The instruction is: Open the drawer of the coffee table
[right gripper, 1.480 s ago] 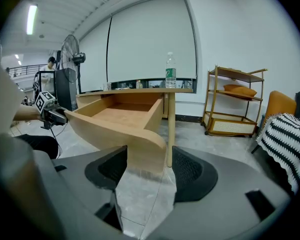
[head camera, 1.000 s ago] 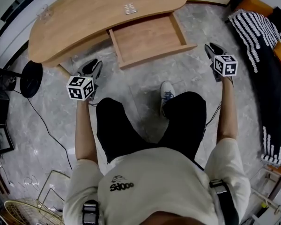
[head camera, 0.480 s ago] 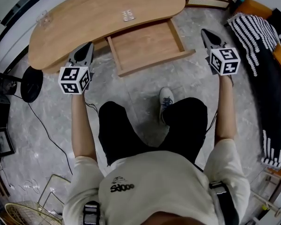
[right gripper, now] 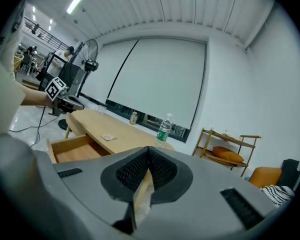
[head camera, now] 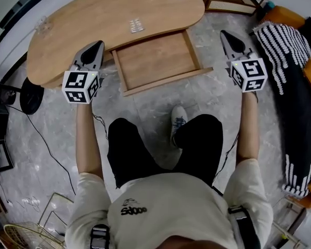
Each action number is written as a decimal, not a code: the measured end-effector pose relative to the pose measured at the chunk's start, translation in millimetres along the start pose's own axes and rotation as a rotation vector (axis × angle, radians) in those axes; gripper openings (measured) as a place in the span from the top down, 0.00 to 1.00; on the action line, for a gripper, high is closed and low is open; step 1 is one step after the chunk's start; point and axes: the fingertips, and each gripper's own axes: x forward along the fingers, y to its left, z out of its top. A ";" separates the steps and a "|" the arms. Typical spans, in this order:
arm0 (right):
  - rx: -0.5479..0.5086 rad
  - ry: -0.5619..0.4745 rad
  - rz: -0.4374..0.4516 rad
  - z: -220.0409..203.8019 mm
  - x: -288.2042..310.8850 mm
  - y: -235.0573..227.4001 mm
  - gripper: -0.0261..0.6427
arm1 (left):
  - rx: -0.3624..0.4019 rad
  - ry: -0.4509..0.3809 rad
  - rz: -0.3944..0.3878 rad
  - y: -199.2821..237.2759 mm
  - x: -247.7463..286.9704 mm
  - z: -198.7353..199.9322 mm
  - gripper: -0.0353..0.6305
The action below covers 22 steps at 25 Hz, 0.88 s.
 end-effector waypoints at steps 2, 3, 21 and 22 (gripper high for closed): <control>0.000 0.022 -0.003 -5.2 14.4 -17.5 0.95 | 0.001 0.023 0.007 6.1 13.7 3.9 0.92; 0.005 0.030 -0.002 -5.2 22.0 -25.4 0.95 | 0.000 0.037 0.011 11.3 20.2 7.1 0.92; 0.024 0.096 0.064 287.5 25.2 -162.2 0.95 | -0.098 0.105 0.044 124.6 16.3 298.9 0.92; 0.013 0.099 0.068 307.2 21.1 -167.8 0.95 | -0.103 0.100 0.054 131.8 8.6 316.5 0.92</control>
